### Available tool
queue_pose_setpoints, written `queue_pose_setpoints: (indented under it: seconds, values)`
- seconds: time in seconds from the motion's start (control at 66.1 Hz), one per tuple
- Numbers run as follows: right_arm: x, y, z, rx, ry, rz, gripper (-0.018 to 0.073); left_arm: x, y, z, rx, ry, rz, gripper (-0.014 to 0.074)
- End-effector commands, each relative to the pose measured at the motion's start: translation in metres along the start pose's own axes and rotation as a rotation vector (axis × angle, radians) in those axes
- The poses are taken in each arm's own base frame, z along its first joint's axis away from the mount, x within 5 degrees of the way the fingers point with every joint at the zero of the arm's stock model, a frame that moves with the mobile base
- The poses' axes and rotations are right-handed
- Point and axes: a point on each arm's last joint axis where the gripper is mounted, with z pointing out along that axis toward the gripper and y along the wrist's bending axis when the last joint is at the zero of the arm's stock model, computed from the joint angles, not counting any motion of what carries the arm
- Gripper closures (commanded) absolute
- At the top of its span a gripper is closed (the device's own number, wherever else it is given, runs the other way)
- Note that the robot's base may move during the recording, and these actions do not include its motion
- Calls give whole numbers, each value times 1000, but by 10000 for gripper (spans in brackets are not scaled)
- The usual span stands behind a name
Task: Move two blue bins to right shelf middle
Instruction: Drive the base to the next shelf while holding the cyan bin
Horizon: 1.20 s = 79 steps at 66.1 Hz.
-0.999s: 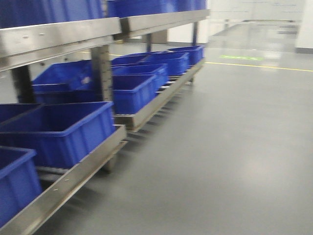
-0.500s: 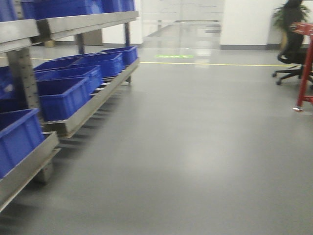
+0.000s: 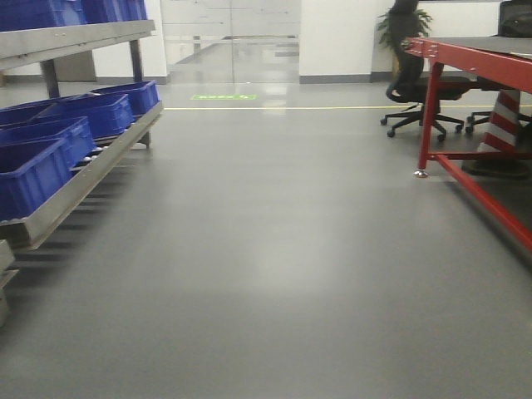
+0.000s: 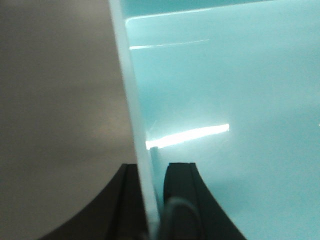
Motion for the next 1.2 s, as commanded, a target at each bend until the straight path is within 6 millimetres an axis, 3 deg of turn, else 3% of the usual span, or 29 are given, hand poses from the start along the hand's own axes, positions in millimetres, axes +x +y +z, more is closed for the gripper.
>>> queue_pose_setpoints:
  seconds: [0.0, 1.181]
  values:
    - [-6, 2, -11, 5, -74, -27, 713, -4, -2, -13, 21, -56, 11, 707]
    - [-6, 2, -11, 5, -74, -27, 713, -4, -2, -13, 21, -56, 11, 707]
